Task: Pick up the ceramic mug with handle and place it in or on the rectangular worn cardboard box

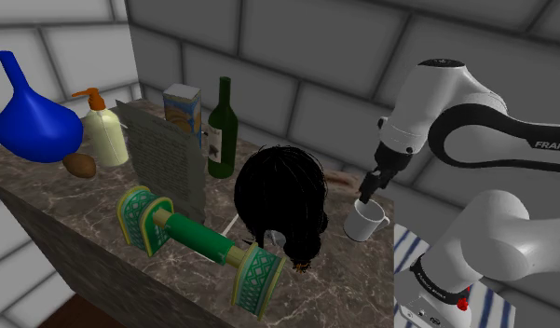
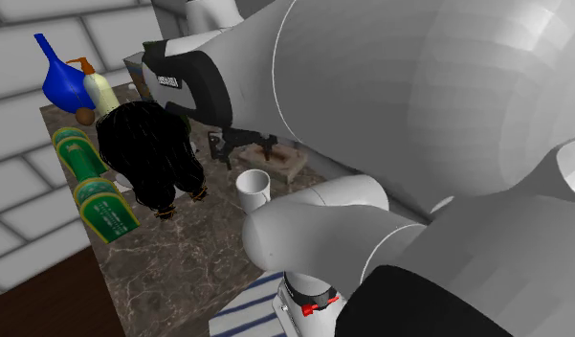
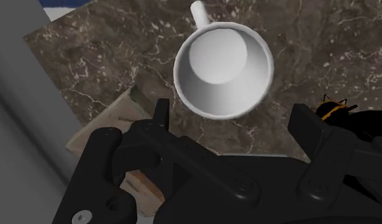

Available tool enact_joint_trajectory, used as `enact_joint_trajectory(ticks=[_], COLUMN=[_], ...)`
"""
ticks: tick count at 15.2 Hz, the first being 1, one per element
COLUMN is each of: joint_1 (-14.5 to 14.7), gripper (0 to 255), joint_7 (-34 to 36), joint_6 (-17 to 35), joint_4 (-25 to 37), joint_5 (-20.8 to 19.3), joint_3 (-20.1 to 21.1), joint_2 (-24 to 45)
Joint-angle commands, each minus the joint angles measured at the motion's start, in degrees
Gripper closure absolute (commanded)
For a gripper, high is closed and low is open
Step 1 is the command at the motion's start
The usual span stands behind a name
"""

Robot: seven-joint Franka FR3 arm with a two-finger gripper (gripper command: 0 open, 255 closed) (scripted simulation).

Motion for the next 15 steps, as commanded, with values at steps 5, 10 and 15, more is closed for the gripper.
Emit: enact_joint_trajectory(ticks=[5, 10, 15], joint_1=[3.95, 4.39, 4.52], gripper=[0, 0, 0], joint_7=[8.96, 8.94, 8.92], joint_6=[7.7, 12.69, 14.38], joint_4=[-6.29, -9.35, -10.25], joint_5=[6.96, 8.12, 8.51], joint_3=[7.22, 8.31, 8.67], joint_2=[-0.15, 1.88, 2.7])
